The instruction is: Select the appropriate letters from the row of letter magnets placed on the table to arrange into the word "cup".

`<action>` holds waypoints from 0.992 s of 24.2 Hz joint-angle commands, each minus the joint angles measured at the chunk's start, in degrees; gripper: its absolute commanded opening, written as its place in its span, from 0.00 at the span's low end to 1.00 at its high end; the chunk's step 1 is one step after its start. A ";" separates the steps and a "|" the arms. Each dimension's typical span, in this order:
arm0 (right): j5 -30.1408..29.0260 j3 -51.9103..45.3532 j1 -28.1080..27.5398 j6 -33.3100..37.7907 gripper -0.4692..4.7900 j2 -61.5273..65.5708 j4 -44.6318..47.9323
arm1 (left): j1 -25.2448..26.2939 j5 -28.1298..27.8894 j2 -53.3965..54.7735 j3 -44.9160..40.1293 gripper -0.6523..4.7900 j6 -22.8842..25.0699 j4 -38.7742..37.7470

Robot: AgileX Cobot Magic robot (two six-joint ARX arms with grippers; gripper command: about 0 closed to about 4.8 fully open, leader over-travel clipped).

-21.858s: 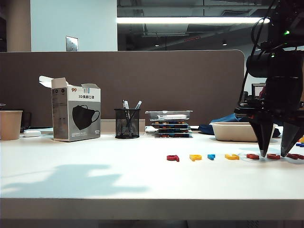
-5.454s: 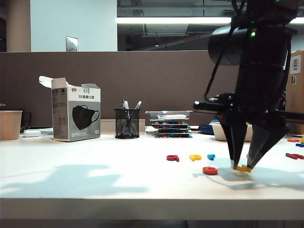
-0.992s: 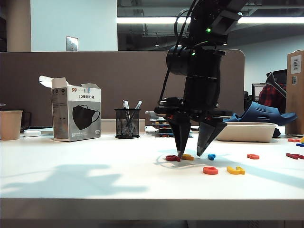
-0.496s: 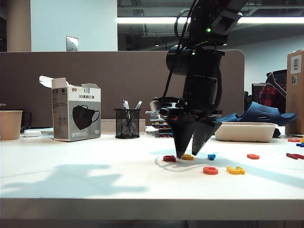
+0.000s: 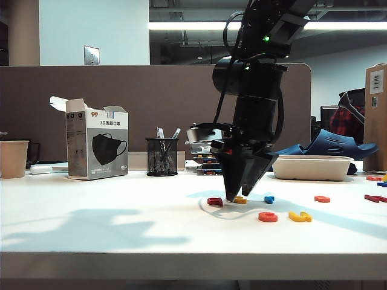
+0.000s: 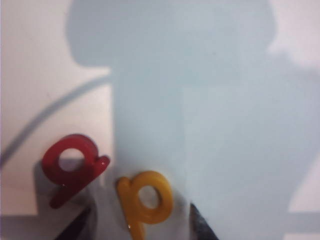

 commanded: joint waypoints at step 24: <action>-0.42 0.26 -0.26 -2.58 0.38 -0.15 -0.20 | -0.02 -0.24 -0.15 0.17 0.11 -0.11 0.15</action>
